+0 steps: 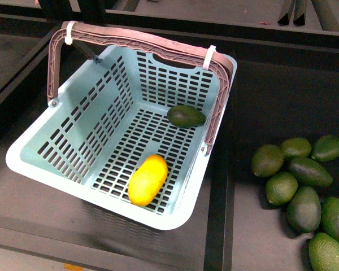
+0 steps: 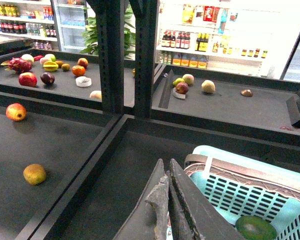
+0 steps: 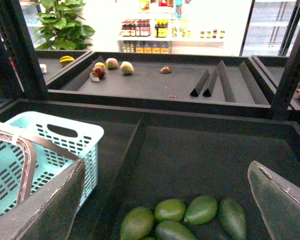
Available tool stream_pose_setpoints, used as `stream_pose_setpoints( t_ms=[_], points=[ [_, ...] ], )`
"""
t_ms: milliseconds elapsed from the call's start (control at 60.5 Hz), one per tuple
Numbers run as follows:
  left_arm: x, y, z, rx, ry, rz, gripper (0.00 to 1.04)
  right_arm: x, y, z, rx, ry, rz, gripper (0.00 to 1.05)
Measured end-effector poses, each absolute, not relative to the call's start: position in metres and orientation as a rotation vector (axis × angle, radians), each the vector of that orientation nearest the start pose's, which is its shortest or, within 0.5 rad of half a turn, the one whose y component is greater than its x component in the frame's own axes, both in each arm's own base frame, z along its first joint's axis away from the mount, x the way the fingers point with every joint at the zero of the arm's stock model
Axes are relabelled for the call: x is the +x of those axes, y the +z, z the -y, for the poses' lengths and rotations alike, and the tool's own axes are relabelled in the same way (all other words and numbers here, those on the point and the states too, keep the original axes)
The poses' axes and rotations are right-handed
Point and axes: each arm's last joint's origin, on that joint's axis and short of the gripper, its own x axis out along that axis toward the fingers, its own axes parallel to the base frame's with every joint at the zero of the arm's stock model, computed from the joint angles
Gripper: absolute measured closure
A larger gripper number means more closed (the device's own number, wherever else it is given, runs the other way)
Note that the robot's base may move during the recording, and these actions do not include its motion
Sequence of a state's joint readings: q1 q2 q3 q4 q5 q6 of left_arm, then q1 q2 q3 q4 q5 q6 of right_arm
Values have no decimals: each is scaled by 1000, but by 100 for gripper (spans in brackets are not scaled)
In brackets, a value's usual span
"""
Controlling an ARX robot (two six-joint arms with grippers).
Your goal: Pick mango and avocado into basket
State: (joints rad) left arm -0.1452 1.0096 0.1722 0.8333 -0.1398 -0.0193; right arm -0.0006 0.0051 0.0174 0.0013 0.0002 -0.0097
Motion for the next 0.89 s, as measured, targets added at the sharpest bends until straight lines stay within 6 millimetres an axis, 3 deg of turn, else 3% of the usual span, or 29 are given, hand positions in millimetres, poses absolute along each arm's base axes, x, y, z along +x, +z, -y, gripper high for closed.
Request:
stream_pose_setpoints(
  t_ms=[446,893],
  points=[
    [144,163,1,-11,-5,-12,103,97,169,0,-10,-1,14,9],
    [123,171,0,-11,-4,14,103,97,169,0,-10,-1,14,9]
  ],
)
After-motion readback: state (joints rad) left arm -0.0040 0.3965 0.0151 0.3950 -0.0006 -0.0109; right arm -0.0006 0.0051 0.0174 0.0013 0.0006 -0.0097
